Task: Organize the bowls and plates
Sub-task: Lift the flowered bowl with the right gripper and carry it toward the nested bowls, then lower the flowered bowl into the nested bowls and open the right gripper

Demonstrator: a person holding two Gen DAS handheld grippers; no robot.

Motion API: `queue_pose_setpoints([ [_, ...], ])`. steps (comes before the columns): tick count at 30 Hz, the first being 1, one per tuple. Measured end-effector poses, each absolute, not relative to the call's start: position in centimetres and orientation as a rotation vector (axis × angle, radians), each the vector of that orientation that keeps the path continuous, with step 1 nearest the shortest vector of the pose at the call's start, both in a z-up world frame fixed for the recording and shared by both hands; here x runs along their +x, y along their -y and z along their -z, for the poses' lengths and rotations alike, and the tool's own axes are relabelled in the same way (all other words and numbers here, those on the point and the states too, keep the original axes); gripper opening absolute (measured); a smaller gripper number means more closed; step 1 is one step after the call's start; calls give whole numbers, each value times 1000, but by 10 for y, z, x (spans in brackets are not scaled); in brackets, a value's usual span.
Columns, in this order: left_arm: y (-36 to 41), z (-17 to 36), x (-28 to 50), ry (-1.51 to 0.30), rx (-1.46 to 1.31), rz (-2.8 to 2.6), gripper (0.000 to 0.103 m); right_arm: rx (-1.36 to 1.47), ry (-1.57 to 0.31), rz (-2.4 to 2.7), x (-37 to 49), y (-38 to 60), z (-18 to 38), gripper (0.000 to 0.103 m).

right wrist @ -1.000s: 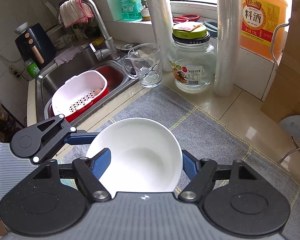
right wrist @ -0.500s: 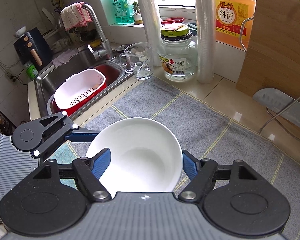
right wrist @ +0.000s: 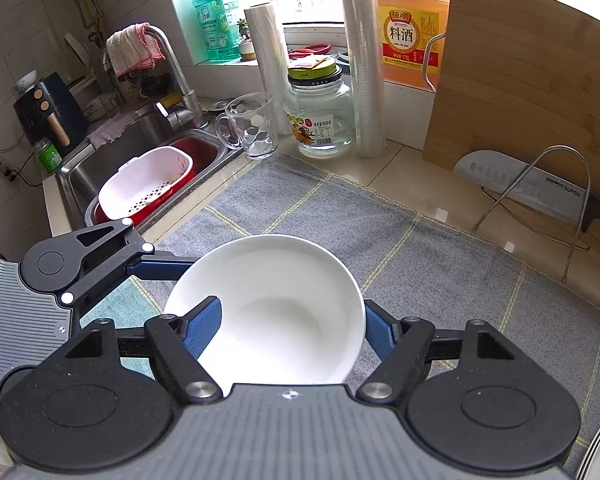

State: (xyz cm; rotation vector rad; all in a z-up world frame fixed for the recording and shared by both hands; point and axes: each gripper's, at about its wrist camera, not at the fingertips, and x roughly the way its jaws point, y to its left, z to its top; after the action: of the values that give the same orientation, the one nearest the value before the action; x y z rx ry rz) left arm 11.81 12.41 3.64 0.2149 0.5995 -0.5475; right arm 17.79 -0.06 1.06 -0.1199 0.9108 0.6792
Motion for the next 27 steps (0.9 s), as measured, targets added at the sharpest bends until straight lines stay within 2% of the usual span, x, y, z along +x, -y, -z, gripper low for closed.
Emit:
queue_pose_setpoints([
  [27, -48, -16, 122, -634, 275, 751, 95, -17, -934, -473, 150, 85, 2, 80],
])
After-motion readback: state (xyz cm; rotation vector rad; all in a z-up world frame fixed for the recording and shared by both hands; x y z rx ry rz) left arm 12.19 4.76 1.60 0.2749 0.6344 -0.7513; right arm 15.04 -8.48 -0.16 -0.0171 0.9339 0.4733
